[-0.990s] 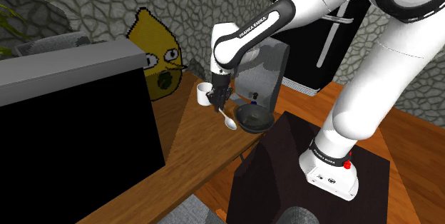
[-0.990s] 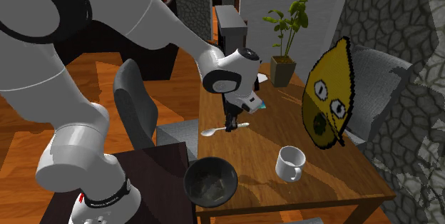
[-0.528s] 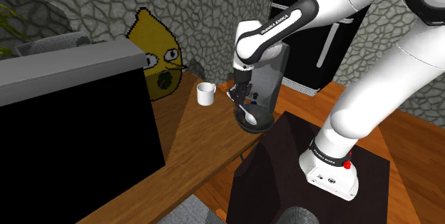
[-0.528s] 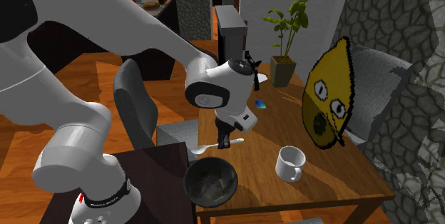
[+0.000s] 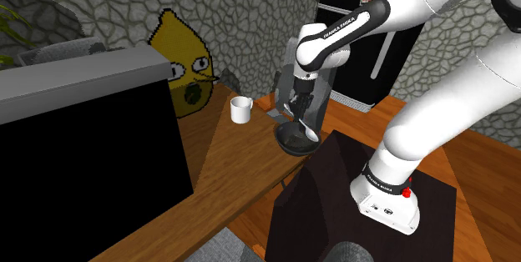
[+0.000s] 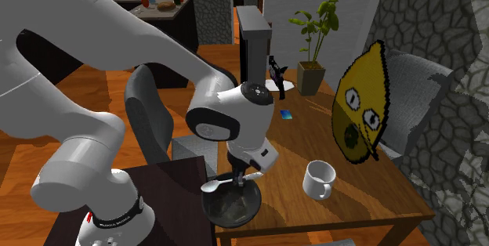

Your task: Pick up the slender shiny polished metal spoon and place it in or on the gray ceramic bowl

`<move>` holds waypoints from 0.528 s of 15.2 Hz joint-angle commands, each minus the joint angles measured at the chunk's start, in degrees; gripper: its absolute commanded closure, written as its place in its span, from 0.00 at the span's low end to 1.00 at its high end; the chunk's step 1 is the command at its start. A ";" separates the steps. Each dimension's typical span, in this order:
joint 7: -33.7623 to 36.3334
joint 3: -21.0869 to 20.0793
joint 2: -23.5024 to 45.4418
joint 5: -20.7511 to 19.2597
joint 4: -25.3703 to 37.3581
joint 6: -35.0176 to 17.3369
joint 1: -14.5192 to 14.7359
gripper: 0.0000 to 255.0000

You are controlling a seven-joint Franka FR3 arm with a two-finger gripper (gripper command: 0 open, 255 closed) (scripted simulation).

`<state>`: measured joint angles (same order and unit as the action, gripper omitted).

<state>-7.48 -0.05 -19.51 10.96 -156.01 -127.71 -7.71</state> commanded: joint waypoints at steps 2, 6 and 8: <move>-0.86 0.23 1.64 0.27 -1.14 -2.72 -0.02 1.00; -1.75 0.28 4.75 1.07 -2.07 -6.71 0.29 1.00; -2.25 0.31 6.42 1.55 -2.44 -8.72 0.46 1.00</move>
<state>-9.51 0.25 -13.76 12.30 -158.20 -135.49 -7.33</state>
